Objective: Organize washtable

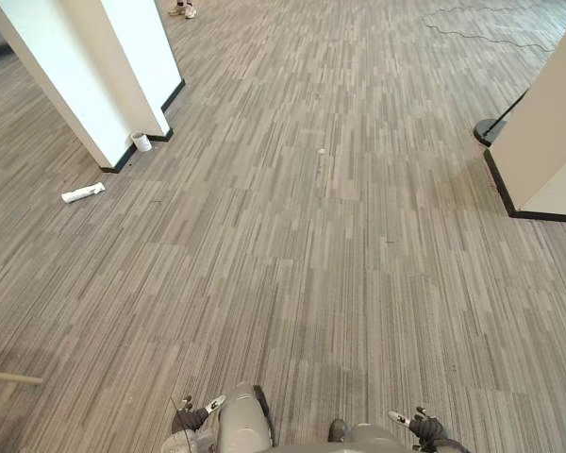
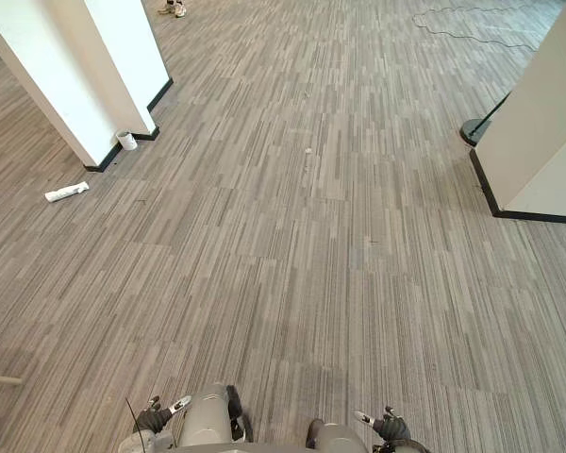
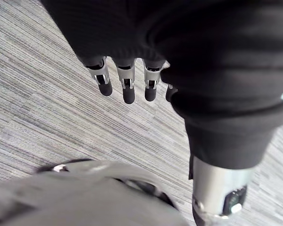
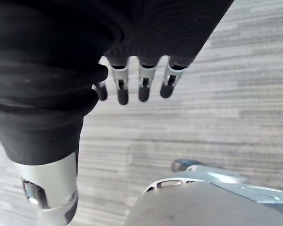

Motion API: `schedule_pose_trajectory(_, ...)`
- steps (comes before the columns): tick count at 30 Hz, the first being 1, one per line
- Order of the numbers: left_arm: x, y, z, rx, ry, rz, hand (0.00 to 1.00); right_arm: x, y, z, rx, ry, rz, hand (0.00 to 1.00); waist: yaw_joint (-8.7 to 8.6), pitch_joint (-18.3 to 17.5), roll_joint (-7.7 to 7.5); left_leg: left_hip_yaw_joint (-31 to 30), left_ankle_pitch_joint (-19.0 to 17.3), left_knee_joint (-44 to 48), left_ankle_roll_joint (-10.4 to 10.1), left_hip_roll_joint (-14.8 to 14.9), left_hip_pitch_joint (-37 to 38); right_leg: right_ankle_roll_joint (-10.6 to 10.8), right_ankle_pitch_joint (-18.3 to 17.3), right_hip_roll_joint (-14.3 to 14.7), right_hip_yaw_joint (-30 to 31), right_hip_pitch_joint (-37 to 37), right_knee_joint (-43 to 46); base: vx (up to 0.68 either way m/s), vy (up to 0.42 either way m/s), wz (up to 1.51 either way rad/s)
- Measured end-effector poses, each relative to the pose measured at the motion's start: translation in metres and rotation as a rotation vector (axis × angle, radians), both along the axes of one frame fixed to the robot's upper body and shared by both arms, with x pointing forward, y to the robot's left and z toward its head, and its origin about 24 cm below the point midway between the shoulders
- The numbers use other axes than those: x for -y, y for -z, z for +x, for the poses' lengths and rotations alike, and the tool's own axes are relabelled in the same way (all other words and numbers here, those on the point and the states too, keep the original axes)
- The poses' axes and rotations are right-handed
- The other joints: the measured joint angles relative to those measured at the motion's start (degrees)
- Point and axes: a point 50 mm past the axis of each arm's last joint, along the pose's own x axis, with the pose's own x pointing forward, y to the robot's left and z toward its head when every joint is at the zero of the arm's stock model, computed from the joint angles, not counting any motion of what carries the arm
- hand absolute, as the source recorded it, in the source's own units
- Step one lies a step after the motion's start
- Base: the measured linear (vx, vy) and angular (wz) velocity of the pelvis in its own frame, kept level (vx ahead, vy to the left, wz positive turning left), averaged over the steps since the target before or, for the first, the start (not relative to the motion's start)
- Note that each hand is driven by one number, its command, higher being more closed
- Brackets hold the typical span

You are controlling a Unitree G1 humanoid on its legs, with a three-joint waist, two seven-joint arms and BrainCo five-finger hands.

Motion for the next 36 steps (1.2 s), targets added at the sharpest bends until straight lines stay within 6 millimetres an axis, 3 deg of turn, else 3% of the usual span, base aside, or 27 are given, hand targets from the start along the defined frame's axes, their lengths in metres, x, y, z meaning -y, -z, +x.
schedule_pose_trajectory(1,-0.002,0.001,-0.007,-0.019,-0.008,0.001,0.00,-0.003,0.001,0.003,-0.002,0.001,0.010,0.00,0.38,-0.19,-1.16,0.26,0.13,2.79,2.59,-1.25,-0.29,0.41,-1.15,-1.67,0.92,0.40,-0.19,0.54,0.242,-0.36)
schedule_pose_trajectory(4,-0.005,0.002,-0.010,-0.029,-0.026,-0.001,0.00,-0.010,0.002,0.008,0.000,-0.009,0.032,0.00,0.58,-0.30,-1.96,0.76,-7.83,14.95,5.29,-0.43,-2.33,0.37,0.74,-2.57,3.77,2.46,1.47,0.52,0.219,-0.17)
schedule_pose_trajectory(5,-0.007,0.002,-0.013,-0.037,-0.027,0.002,0.00,-0.013,0.004,0.005,-0.011,-0.007,0.041,0.00,0.55,-1.51,-2.52,0.78,-11.53,18.77,5.78,-0.79,-2.14,1.62,0.23,-3.61,5.14,1.58,5.89,0.51,0.322,-0.16)
schedule_pose_trajectory(6,-0.009,0.002,-0.016,-0.052,-0.017,0.004,0.00,-0.015,0.005,0.002,-0.021,-0.006,0.050,0.00,0.53,-2.67,-3.12,1.08,-15.74,20.02,6.11,-2.26,-0.65,3.53,-0.65,-4.96,6.37,-1.61,16.25,0.59,0.372,-0.11)
schedule_pose_trajectory(7,-0.011,0.002,-0.017,-0.058,-0.009,0.010,0.00,-0.016,0.005,0.002,-0.018,-0.006,0.055,0.00,0.31,-2.95,-3.74,1.46,-16.99,20.13,6.45,-3.32,0.45,4.58,-0.24,-6.23,6.84,-3.97,22.67,0.59,0.299,0.18)
schedule_pose_trajectory(8,-0.015,0.002,-0.018,-0.071,0.016,0.022,0.00,-0.016,0.006,0.001,-0.019,-0.008,0.060,0.00,-1.09,-3.47,-4.67,1.98,-18.95,20.11,7.59,-5.58,2.89,8.13,4.23,-8.63,7.47,-8.13,34.29,0.61,0.250,0.41)
schedule_pose_trajectory(9,-0.015,0.002,-0.017,-0.077,0.050,0.026,0.00,-0.013,0.005,0.000,-0.024,-0.008,0.060,0.00,-1.72,-2.99,-3.90,1.78,-21.15,19.78,8.20,-7.03,6.23,9.64,10.40,-10.19,7.41,-11.02,43.58,0.52,0.170,0.37)
schedule_pose_trajectory(10,-0.014,0.002,-0.016,-0.078,0.062,0.026,0.00,-0.011,0.005,0.000,-0.026,-0.007,0.057,0.00,-1.78,-2.90,-3.86,1.59,-22.22,19.35,8.55,-7.54,8.26,9.20,10.21,-10.49,7.05,-12.42,47.71,0.54,0.137,0.13)
schedule_pose_trajectory(12,-0.012,0.003,-0.017,-0.093,0.104,0.025,0.00,-0.007,0.005,-0.003,-0.038,-0.002,0.047,0.00,-2.79,-2.57,-3.08,1.43,-23.73,13.09,9.05,-8.82,18.57,3.65,3.63,-10.17,1.60,-17.48,54.46,0.54,0.089,0.00)
schedule_pose_trajectory(14,-0.009,0.003,-0.014,-0.090,0.128,0.021,0.00,-0.004,0.004,-0.004,-0.028,0.000,0.039,0.00,-3.63,-2.46,-2.05,1.31,-23.12,7.60,8.04,-8.76,24.24,0.30,-0.20,-9.26,-6.05,-21.98,48.60,0.47,0.045,0.10)
schedule_pose_trajectory(17,-0.005,0.003,-0.005,-0.072,0.148,0.016,0.00,0.000,0.003,-0.006,-0.011,0.024,0.027,0.00,-4.42,-1.88,-0.84,0.99,-22.93,3.22,6.64,-8.18,29.40,-0.63,0.78,-9.00,-15.03,-25.99,26.49,0.54,-0.018,0.37)
schedule_pose_trajectory(19,0.006,0.002,0.011,-0.034,0.182,0.003,0.00,0.009,-0.001,-0.005,0.012,0.062,0.009,0.00,-4.87,-0.35,1.89,-0.20,-24.66,1.87,3.03,-5.23,33.80,-0.64,8.54,-7.23,-15.99,-27.74,9.17,0.62,-0.105,0.59)
schedule_pose_trajectory(20,0.007,0.002,0.012,-0.031,0.183,0.002,0.00,0.009,-0.001,-0.008,0.007,0.070,0.008,0.00,-4.87,-0.10,2.15,-0.22,-25.03,1.74,2.02,-4.58,34.85,-0.76,10.62,-6.70,-16.05,-28.10,5.89,0.66,-0.153,0.39)
schedule_pose_trajectory(21,0.006,0.002,0.009,-0.037,0.182,0.004,0.00,0.008,-0.001,-0.009,0.010,0.074,0.010,0.00,-4.64,-0.12,1.85,-0.23,-25.60,1.70,-0.64,-3.78,36.90,-1.46,13.39,-6.59,-16.18,-28.70,1.80,0.85,-0.251,0.19)
schedule_pose_trajectory(22,0.006,0.003,0.006,-0.050,0.180,0.005,0.00,0.006,0.000,-0.011,0.008,0.080,0.014,0.00,-4.58,-0.11,1.66,-0.61,-25.75,2.16,-2.53,-3.04,39.76,-4.57,18.49,-6.50,-15.91,-28.79,2.81,0.72,-0.221,0.13)
schedule_pose_trajectory(23,0.008,0.004,0.004,-0.056,0.184,0.000,0.00,0.006,0.000,-0.011,0.008,0.081,0.016,0.00,-4.69,-0.48,1.55,-0.86,-25.17,2.80,-3.65,-2.32,40.75,-5.66,20.86,-6.49,-15.93,-28.90,5.59,0.78,-0.246,0.04)
schedule_pose_trajectory(24,0.012,0.004,0.004,-0.054,0.180,-0.012,0.00,0.008,-0.001,-0.012,0.008,0.088,0.011,0.00,-4.85,-0.56,2.81,-1.77,-22.14,6.17,-7.34,-0.02,40.98,-6.14,20.83,-6.00,-15.46,-29.53,11.24,0.63,-0.212,-0.21)
schedule_pose_trajectory(25,0.017,0.005,0.004,-0.051,0.171,-0.026,0.00,0.013,-0.002,-0.012,0.007,0.084,-0.001,0.00,-4.71,-1.02,4.00,-3.35,-16.17,12.68,-5.46,1.99,38.80,-6.14,16.91,-4.12,-15.49,-29.19,14.33,0.94,-0.331,-0.31)
schedule_pose_trajectory(26,0.016,0.005,0.004,-0.048,0.154,-0.030,0.00,0.014,-0.002,-0.011,0.009,0.084,-0.001,0.00,-4.78,-0.90,4.27,-4.01,-11.87,17.36,-3.44,2.82,36.66,-6.16,15.49,-3.38,-15.58,-28.38,14.96,0.91,-0.353,-0.43)
schedule_pose_trajectory(27,0.017,0.006,0.003,-0.043,0.120,-0.048,0.00,0.014,-0.002,-0.011,0.007,0.086,-0.003,0.00,-5.23,-0.58,4.89,-5.58,0.96,28.27,-1.12,5.15,31.37,-6.88,13.06,-1.46,-15.46,-25.35,13.79,0.77,-0.289,-0.28)
schedule_pose_trajectory(28,0.016,0.006,0.001,-0.045,0.101,-0.050,0.00,0.015,-0.002,-0.011,0.006,0.085,-0.006,0.00,-5.28,-0.35,5.13,-6.10,2.01,34.53,-0.56,7.07,28.39,-7.10,12.04,0.04,-15.45,-23.25,12.67,0.75,-0.248,-0.41)
schedule_pose_trajectory(29,0.016,0.006,0.000,-0.041,0.068,-0.058,0.00,0.017,-0.002,-0.012,-0.003,0.088,-0.011,0.00,-5.01,0.22,6.18,-4.40,-0.89,46.61,2.55,11.23,23.34,-7.79,10.42,3.08,-14.37,-18.35,10.56,0.73,-0.206,-0.63)
schedule_pose_trajectory(30,0.013,0.006,-0.001,-0.041,0.068,-0.052,0.00,0.015,-0.001,-0.015,-0.017,0.085,-0.006,0.00,-3.77,1.41,4.76,-3.02,-5.52,53.79,4.03,12.53,19.73,-7.84,8.93,4.49,-12.68,-13.07,8.69,0.57,-0.155,-0.70)
schedule_pose_trajectory(31,0.011,0.005,-0.002,-0.035,0.060,-0.047,0.00,0.013,0.001,-0.015,-0.025,0.078,0.001,0.00,-3.45,1.37,4.18,-2.98,-7.18,55.09,4.12,11.94,17.51,-7.63,8.12,4.56,-11.95,-10.91,7.80,0.65,-0.150,-0.63)
schedule_pose_trajectory(32,0.006,0.003,-0.002,-0.022,0.067,-0.030,0.00,0.009,0.002,-0.014,-0.032,0.066,0.010,0.00,-3.27,1.37,3.10,-3.18,-9.47,54.36,3.50,9.06,12.47,-7.64,6.41,4.51,-10.53,-7.15,5.35,0.48,-0.088,-0.52)
schedule_pose_trajectory(34,0.008,0.003,-0.005,-0.023,0.065,-0.034,0.00,0.010,0.002,-0.012,-0.038,0.044,0.009,0.00,-2.30,1.41,2.81,-2.85,-12.53,46.91,2.89,5.33,5.45,-6.47,4.98,4.39,-7.61,-3.36,2.79,0.62,-0.031,-0.71)
schedule_pose_trajectory(36,0.011,0.006,-0.021,-0.064,0.042,-0.050,0.00,0.009,0.002,-0.007,-0.035,0.041,0.011,0.00,-1.85,1.46,2.78,-2.91,-12.73,27.01,2.19,1.05,-0.12,-4.57,2.87,3.93,-4.42,0.38,0.52,0.62,0.101,-0.78)
